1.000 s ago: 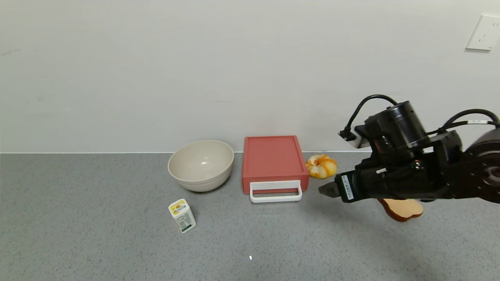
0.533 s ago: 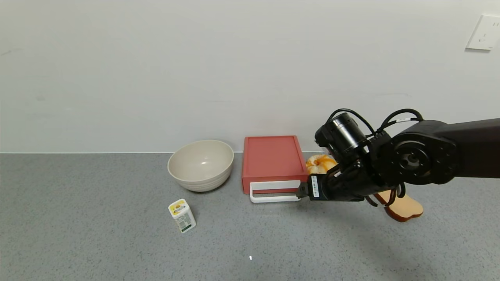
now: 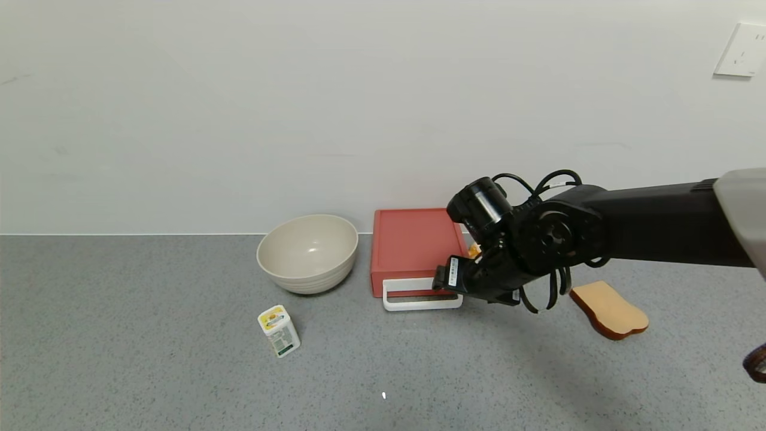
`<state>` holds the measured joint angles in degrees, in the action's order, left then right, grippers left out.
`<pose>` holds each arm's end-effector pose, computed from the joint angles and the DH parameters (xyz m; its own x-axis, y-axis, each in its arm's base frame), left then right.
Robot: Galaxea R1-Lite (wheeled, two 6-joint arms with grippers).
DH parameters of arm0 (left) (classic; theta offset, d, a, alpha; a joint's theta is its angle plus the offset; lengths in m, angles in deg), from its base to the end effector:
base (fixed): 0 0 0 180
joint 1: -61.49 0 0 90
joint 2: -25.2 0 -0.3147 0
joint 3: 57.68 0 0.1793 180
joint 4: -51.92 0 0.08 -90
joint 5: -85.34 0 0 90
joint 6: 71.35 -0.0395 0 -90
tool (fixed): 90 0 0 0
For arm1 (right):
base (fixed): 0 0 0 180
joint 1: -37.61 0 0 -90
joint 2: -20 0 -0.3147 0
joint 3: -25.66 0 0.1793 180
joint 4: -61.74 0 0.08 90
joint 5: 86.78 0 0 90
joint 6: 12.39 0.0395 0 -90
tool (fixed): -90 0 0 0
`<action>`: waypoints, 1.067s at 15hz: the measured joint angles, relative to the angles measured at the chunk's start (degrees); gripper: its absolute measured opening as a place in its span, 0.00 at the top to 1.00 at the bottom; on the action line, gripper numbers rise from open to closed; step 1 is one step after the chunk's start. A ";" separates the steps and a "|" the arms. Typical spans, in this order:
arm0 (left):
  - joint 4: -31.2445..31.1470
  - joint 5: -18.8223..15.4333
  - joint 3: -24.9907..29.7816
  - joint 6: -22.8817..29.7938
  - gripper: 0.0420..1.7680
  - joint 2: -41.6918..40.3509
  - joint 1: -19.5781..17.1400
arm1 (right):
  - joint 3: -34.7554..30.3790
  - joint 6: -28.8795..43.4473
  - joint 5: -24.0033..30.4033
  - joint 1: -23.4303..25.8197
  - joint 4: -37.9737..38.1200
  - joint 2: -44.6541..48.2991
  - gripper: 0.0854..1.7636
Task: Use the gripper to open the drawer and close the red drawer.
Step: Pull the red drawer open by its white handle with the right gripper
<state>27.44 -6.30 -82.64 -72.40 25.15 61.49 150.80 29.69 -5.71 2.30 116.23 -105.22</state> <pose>-0.0327 -0.0011 0.0766 0.9995 -0.0286 0.0092 0.0284 0.9994 0.0186 0.3543 0.2434 0.1599 0.5571 0.2043 -0.8049 0.0763 0.9526 0.2946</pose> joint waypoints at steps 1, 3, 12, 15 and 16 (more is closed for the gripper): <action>0.00 0.00 0.00 0.01 0.03 0.00 0.00 | 1.85 0.72 0.00 -0.05 0.06 -1.43 0.03; 0.00 -0.02 0.00 0.00 0.03 0.00 0.00 | 4.80 1.33 -0.13 -0.46 0.13 -3.85 0.03; 0.00 -0.09 0.00 0.00 0.03 0.00 0.00 | 12.79 4.66 -1.66 -1.29 3.89 -10.86 0.03; 0.00 -0.11 0.00 0.01 0.03 0.00 0.00 | 12.85 4.96 -5.42 -1.85 3.69 -11.91 0.03; 0.00 -0.09 0.00 0.01 0.03 0.00 0.00 | 12.87 5.49 -6.06 -2.21 3.69 -12.15 0.03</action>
<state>27.44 -6.39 -82.64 -72.39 25.15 61.49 163.67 35.18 -11.76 0.10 119.92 -117.37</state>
